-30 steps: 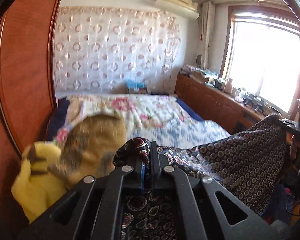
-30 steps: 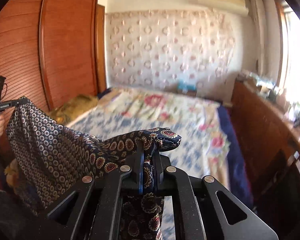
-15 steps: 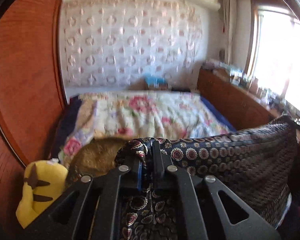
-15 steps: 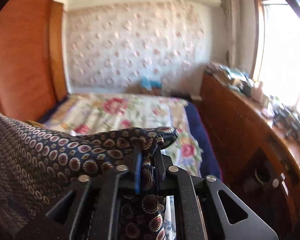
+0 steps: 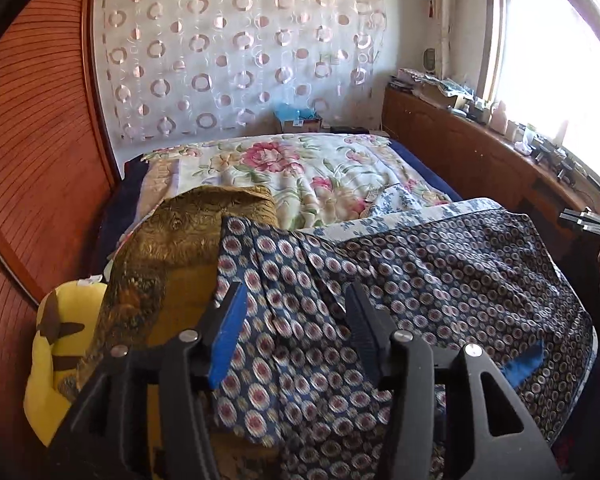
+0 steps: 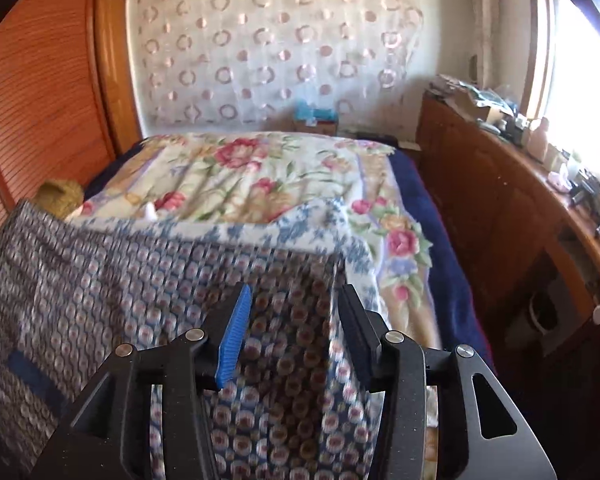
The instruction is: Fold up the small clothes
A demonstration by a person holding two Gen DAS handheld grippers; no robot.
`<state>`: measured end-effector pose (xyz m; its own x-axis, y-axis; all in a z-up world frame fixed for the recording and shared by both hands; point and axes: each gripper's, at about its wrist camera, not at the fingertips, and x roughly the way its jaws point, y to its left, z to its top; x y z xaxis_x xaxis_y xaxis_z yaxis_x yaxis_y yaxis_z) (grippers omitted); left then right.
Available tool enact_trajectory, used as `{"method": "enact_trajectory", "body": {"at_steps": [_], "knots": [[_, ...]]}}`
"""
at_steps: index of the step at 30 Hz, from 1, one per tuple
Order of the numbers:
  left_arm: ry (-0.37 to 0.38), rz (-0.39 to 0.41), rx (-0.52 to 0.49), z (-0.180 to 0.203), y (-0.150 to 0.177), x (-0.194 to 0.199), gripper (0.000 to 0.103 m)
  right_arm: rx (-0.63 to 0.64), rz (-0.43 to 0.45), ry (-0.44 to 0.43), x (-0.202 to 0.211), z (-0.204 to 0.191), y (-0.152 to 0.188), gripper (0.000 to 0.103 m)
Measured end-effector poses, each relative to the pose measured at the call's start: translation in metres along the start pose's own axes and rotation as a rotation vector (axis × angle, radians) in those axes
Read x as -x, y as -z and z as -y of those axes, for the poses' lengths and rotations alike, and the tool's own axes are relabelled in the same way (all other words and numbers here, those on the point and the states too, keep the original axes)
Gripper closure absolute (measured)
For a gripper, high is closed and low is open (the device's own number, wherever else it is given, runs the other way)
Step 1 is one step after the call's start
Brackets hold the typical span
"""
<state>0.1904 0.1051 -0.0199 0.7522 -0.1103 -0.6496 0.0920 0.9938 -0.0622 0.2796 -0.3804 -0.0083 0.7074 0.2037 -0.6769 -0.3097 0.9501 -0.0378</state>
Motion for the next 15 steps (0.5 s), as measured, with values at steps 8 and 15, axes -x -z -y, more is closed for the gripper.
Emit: {"method": "enact_trajectory", "body": {"at_steps": [8, 15], "knots": [[0.031, -0.027, -0.024, 0.034, 0.038, 0.001, 0.053, -0.002, -0.089, 0.001, -0.012, 0.009, 0.063, 0.047], [0.051, -0.085, -0.060, 0.064, 0.073, -0.017, 0.053, -0.062, -0.131, 0.014, -0.026, 0.029, 0.084, 0.047]]}}
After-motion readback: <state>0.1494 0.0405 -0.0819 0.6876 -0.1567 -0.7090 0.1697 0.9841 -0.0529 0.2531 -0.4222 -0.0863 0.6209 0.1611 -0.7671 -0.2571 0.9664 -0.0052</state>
